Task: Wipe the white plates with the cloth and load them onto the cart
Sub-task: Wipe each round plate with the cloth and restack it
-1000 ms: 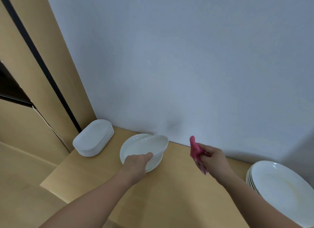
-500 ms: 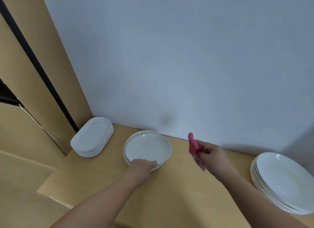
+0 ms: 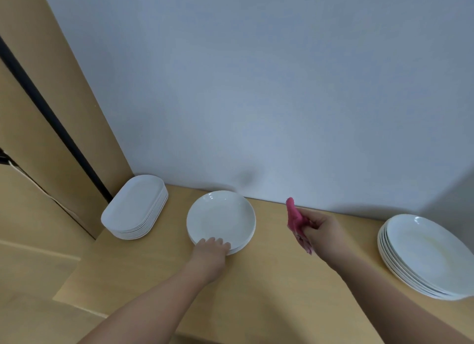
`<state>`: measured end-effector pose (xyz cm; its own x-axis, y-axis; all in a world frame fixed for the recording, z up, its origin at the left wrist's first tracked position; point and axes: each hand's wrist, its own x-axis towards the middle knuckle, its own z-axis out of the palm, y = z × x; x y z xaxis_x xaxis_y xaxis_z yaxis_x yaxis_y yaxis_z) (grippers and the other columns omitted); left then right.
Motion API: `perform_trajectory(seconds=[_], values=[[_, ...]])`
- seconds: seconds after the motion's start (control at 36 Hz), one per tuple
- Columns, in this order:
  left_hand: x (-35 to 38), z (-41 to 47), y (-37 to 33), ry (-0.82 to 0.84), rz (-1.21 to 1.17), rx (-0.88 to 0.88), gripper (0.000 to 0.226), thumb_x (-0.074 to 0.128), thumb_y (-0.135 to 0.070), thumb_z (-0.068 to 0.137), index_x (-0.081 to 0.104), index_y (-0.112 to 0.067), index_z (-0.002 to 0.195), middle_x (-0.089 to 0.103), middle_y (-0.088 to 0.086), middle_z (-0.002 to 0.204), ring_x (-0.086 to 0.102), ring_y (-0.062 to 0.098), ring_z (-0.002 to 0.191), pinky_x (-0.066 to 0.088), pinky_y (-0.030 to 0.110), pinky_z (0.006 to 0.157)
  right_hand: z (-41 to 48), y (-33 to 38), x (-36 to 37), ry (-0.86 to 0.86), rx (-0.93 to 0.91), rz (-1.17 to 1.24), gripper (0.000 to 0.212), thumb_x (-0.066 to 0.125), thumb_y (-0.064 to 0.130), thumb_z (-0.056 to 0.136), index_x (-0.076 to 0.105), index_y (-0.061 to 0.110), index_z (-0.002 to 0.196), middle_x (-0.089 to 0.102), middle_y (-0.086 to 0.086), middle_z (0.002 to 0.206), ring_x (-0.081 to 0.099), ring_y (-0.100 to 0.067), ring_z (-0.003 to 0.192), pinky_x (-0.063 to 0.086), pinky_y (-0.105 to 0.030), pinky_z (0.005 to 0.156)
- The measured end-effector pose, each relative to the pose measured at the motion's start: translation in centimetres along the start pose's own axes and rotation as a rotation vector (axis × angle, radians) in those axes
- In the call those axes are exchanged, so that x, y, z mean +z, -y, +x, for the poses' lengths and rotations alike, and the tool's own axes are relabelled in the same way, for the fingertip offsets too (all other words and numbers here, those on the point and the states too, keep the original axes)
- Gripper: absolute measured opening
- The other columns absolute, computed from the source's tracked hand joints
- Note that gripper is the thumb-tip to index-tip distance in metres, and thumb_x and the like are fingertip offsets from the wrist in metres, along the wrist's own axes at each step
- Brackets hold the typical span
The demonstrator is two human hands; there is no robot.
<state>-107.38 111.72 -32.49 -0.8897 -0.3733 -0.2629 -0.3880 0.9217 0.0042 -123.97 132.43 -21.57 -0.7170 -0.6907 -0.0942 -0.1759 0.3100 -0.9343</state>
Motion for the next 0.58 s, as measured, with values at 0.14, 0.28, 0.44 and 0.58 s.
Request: perform_trajectory(seconds=[0.14,0.28,0.44,0.58], values=[[-1.9,0.9,-1.8,-0.099,-0.156,0.08,0.042,0.034,-0.027,0.102,0.037,-0.018,0.143,0.051,-0.001,0.136,0.046,0.02,0.124,0.033,0.033,0.103,0.3,-1.5,-1.1,-0.04,0.017,-0.001,0.024,0.039,0.004,0.092,0.058,-0.001,0.077,0.042,-0.014,0.052,0.036,-0.022,0.044,0.031,-0.027,0.045],[-4.9,3.2,-6.4,-0.145,-0.282,0.147,0.034,0.035,-0.03,0.102,0.048,-0.017,0.13,0.057,0.0,0.126,0.054,0.024,0.114,0.045,0.037,0.091,-0.5,-2.8,-4.3,-0.115,0.002,0.036,0.031,0.038,0.0,0.089,0.068,0.008,0.093,0.042,-0.006,0.05,0.034,-0.019,0.042,0.031,-0.022,0.043],[-6.6,6.7,-14.9,-0.155,-0.37,0.216,0.036,0.038,-0.034,0.101,0.049,-0.021,0.134,0.058,0.001,0.129,0.057,0.024,0.114,0.047,0.035,0.088,-3.2,-4.7,-11.5,-0.257,-0.015,0.066,0.027,0.043,0.01,0.086,0.069,0.009,0.093,0.039,-0.004,0.048,0.033,-0.02,0.042,0.032,-0.027,0.044],[-7.2,9.3,-23.5,-0.089,-0.506,0.222,0.032,0.044,-0.033,0.099,0.055,-0.022,0.127,0.066,-0.001,0.117,0.06,0.023,0.11,0.046,0.03,0.083,-5.9,-8.1,-18.3,-0.366,0.01,0.111,0.027,0.039,-0.006,0.081,0.063,-0.002,0.093,0.038,-0.004,0.049,0.03,-0.021,0.044,0.028,-0.036,0.045]])
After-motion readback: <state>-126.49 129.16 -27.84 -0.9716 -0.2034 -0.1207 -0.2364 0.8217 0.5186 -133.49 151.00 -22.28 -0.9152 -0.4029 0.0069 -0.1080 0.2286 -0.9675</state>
